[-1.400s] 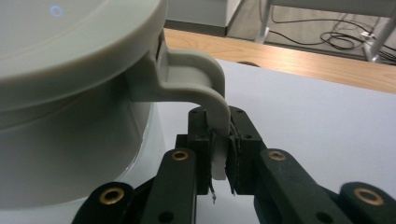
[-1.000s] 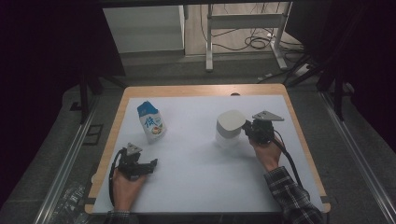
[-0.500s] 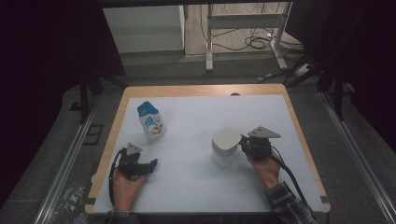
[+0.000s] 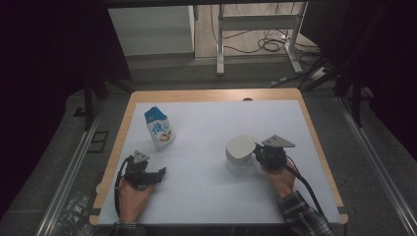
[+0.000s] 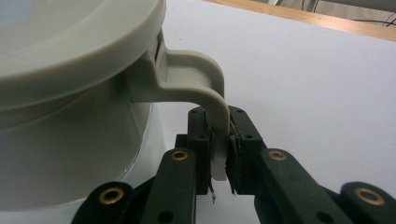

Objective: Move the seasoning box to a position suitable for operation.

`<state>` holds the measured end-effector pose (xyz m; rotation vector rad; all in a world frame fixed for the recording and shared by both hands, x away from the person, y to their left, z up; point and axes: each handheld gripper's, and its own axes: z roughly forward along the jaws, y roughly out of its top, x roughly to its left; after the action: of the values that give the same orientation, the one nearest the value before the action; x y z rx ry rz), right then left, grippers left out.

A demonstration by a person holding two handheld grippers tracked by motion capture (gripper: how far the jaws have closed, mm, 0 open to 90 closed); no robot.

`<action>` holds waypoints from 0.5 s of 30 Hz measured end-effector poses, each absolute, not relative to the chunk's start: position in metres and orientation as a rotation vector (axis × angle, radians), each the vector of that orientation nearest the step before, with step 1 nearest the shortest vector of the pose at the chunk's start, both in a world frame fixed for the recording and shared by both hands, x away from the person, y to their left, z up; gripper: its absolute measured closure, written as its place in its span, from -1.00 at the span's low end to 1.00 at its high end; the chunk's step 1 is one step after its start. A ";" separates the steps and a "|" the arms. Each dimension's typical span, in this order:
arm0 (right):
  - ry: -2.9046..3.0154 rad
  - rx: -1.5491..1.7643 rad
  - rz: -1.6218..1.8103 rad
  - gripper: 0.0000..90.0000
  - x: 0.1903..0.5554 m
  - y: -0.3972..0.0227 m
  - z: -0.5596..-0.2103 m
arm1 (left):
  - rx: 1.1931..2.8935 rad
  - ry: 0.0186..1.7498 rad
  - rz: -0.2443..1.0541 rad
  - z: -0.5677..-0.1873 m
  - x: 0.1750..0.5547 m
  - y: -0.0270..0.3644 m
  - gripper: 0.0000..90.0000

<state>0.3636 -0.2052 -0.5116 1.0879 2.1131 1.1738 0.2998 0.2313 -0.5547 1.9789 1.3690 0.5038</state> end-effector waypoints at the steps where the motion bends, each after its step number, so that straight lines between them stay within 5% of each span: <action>1: 2.112 1.085 1.171 0.79 0.363 -0.205 -0.512 | 1.980 1.369 0.503 -0.555 0.300 0.231 -0.68; 6: 2.123 1.077 1.180 0.74 0.364 -0.207 -0.512 | 1.984 1.374 0.500 -0.554 0.300 0.231 -0.68; 11: 2.140 1.049 1.166 0.40 0.362 -0.211 -0.507 | 1.980 1.372 0.498 -0.554 0.300 0.232 -0.69; 15: 2.166 1.049 1.156 0.32 0.358 -0.215 -0.508 | 1.980 1.368 0.492 -0.554 0.301 0.232 -0.70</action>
<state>0.3583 -0.2150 -0.5075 1.0490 2.1655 1.1564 0.3005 0.2316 -0.5544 1.9801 1.3679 0.4916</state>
